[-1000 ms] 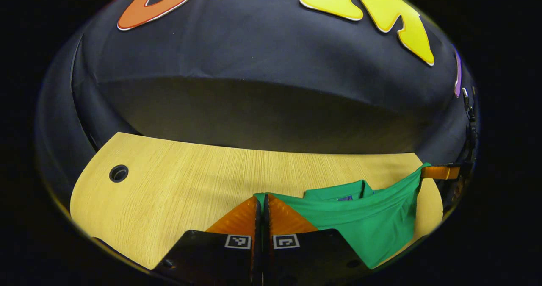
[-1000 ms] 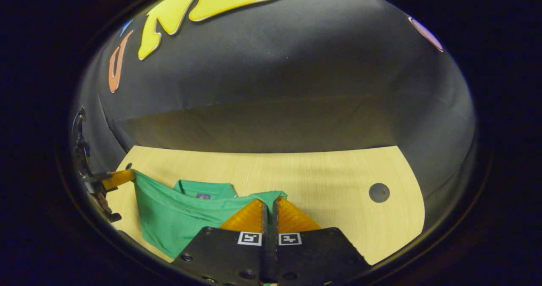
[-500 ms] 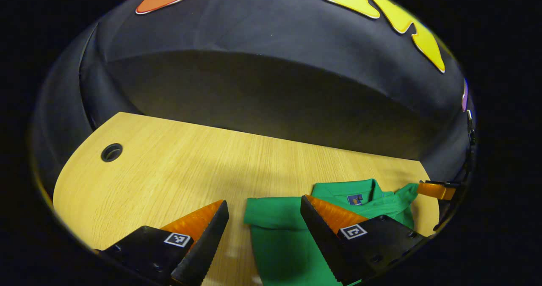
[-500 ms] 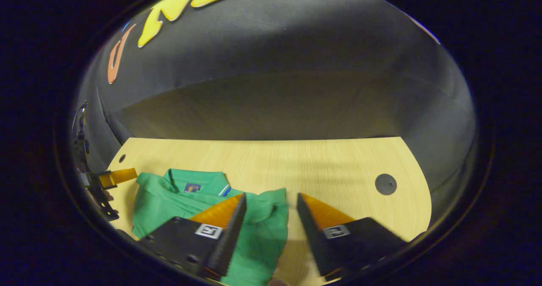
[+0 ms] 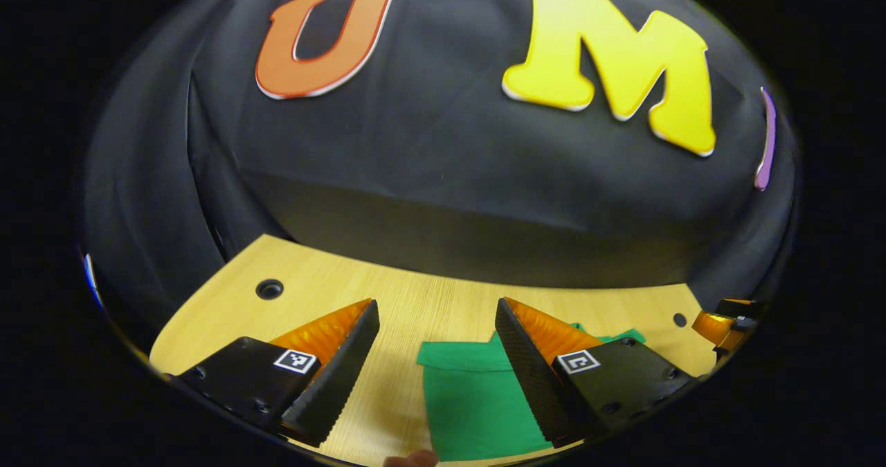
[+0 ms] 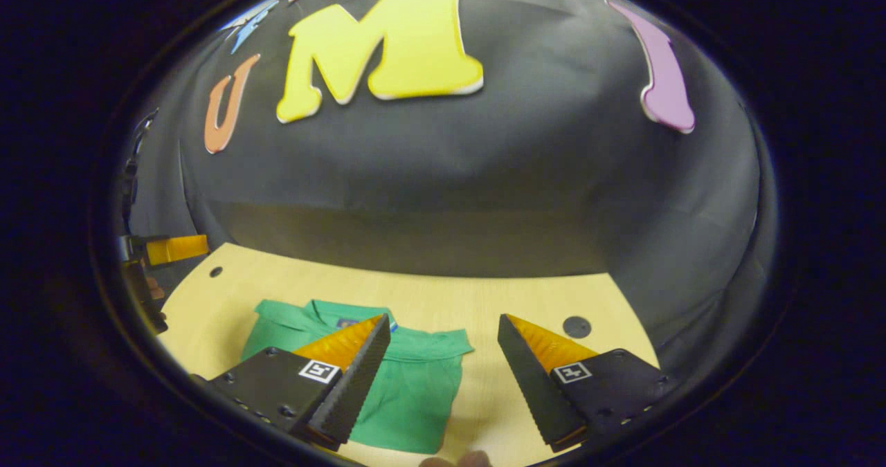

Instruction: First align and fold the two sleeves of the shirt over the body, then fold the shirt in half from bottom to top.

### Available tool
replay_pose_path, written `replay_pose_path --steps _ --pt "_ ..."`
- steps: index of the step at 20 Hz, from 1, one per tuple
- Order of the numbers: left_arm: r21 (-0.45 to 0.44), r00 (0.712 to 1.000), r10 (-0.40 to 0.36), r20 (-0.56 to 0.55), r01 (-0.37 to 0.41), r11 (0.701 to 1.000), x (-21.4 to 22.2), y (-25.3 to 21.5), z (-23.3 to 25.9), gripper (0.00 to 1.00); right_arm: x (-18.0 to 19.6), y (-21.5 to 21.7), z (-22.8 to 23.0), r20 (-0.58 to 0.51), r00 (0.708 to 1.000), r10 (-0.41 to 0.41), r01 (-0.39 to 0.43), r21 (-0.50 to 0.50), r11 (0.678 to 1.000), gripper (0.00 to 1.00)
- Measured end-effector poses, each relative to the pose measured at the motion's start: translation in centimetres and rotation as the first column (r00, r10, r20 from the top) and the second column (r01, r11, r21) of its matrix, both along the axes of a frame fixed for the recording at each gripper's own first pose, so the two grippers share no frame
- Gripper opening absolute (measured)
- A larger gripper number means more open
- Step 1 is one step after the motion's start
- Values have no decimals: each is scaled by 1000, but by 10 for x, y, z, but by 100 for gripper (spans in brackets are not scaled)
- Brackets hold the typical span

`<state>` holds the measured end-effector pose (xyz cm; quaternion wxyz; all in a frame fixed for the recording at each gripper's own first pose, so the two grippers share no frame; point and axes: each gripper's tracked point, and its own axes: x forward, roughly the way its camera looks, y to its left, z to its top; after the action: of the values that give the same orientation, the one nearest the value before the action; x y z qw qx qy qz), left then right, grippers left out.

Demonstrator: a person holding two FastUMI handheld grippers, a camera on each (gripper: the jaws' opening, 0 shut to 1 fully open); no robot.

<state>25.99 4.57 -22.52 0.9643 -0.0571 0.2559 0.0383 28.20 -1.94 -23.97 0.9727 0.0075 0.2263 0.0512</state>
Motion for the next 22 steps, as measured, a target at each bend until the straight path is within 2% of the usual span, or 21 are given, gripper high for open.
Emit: replay_pose_path --steps 3,4,9,13,16,20,22 --pt "-8 994 6 110 -6 1000 -35 -6 77 100 -40 7 61 91 996 -13 10 31 999 94" --pt "-10 990 -4 140 5 1000 -49 -10 95 100 -56 7 76 117 993 -18 14 36 999 96" --pt "24 974 -42 224 38 999 -122 -24 166 100 -143 18 157 225 973 -46 40 31 999 96" --pt "26 959 -63 277 58 998 -188 -26 202 100 -213 22 190 296 954 -57 61 -6 998 95" --pt "83 944 -89 317 66 994 -225 -23 219 100 -255 26 199 315 947 -70 76 -9 997 94" --pt "79 935 -108 337 87 993 -255 -32 230 100 -288 24 210 332 939 -87 93 -1 996 98" --pt "85 933 -100 346 75 994 -266 -32 235 100 -297 24 218 357 931 -80 87 -3 996 95"
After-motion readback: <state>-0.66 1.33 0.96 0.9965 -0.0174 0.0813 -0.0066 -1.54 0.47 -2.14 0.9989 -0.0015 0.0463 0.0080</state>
